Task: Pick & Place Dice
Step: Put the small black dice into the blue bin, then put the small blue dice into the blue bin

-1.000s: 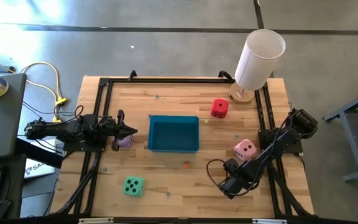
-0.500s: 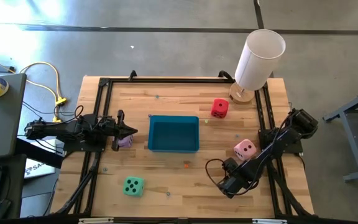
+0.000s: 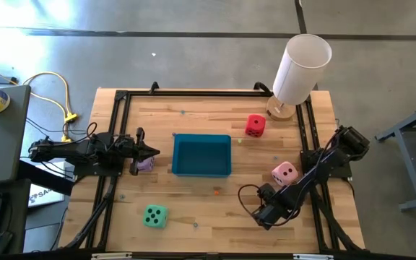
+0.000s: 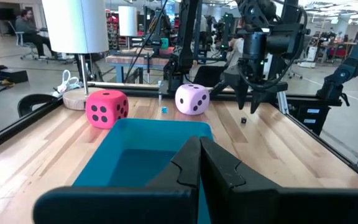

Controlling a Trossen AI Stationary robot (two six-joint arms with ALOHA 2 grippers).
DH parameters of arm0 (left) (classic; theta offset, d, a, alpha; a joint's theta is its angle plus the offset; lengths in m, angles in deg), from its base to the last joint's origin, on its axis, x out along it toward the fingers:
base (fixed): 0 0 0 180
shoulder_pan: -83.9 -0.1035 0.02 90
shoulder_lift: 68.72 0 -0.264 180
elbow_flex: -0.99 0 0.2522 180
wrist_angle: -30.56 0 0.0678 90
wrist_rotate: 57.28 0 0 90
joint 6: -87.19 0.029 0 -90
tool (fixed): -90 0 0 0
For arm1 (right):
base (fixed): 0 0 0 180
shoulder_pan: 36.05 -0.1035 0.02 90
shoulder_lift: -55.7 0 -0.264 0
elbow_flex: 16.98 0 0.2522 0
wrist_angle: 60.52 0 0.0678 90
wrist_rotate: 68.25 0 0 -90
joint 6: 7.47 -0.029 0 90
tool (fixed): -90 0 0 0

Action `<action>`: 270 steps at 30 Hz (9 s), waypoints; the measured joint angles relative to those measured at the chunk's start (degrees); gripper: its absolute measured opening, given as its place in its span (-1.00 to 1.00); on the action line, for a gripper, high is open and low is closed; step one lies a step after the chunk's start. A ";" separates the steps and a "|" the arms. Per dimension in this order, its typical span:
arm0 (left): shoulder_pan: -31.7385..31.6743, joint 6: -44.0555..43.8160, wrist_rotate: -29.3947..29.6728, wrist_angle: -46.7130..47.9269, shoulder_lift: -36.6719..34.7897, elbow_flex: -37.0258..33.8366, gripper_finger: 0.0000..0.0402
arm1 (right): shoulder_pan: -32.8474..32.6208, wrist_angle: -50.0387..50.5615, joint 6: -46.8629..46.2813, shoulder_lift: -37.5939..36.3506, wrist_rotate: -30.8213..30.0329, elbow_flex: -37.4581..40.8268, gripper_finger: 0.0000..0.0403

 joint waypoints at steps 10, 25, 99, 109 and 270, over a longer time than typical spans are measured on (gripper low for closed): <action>0.00 0.00 0.00 0.00 0.02 0.00 -1.00 | 0.01 -3.14 -0.11 0.00 0.27 2.46 -0.13; 0.01 0.00 0.00 0.42 0.02 0.00 -1.00 | 0.00 -3.44 -0.15 0.02 1.41 2.46 -0.13; 0.01 0.00 0.00 0.42 0.04 0.00 -1.00 | 3.15 -8.19 14.57 3.26 3.82 5.91 -0.29; 0.01 0.00 0.00 0.42 0.04 0.00 -1.00 | 3.15 -7.94 16.57 3.26 1.63 5.89 -0.29; 0.00 -1.05 -0.02 0.35 8.26 0.00 -1.00 | 32.44 5.33 78.93 12.57 -5.93 -25.13 -0.55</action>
